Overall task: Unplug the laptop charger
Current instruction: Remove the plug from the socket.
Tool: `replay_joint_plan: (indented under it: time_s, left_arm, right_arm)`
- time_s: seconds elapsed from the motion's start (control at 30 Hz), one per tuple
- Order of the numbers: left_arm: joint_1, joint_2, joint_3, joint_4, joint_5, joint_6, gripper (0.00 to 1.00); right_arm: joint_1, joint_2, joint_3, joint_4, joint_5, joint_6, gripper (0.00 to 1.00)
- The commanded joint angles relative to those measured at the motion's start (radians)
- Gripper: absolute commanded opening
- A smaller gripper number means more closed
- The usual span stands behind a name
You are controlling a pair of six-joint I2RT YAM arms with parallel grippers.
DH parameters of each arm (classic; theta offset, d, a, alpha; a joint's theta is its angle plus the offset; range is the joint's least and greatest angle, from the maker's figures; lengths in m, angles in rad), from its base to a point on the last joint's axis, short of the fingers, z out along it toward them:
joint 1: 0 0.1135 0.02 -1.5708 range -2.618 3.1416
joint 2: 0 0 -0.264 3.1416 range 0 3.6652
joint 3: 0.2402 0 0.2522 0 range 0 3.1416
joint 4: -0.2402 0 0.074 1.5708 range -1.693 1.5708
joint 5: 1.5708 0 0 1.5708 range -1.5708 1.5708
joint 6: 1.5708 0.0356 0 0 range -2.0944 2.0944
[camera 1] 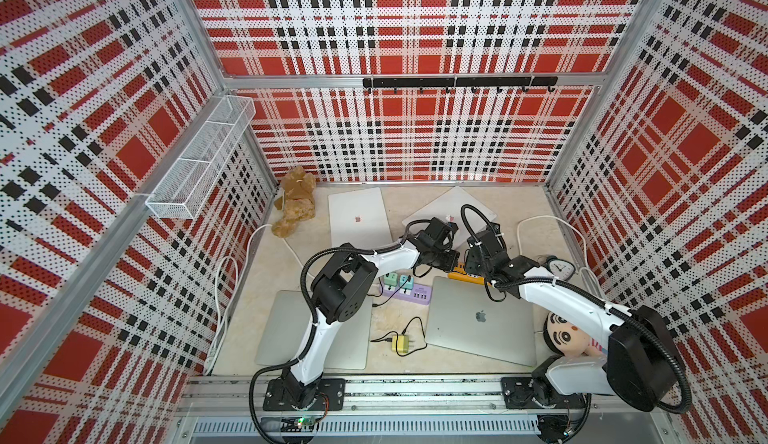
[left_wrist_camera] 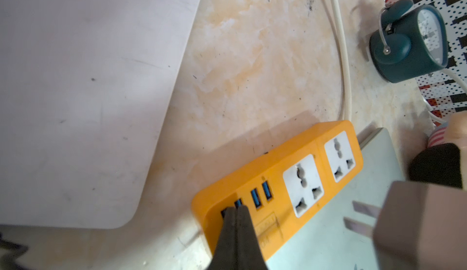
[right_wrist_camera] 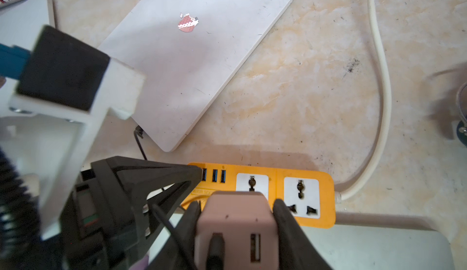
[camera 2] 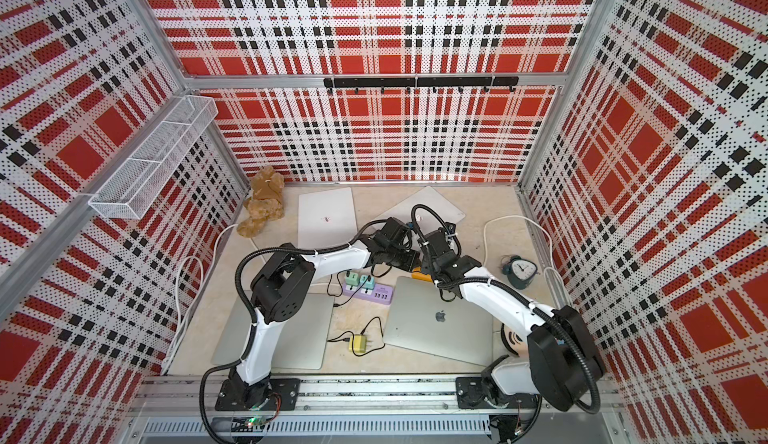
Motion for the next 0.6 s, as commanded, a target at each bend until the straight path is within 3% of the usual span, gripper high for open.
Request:
replay_joint_plan:
  time_s: [0.0,0.57]
  left_arm:
    - [0.007,-0.025,0.015,-0.102,-0.038,0.006,0.01]
    - [0.040,-0.132,-0.040,-0.088,-0.075,-0.024,0.05]
  right_arm:
    - [0.007,-0.039,0.010,0.016,-0.001,0.001,0.23]
    - [0.009,-0.090,0.016,-0.012,-0.009,-0.003,0.23]
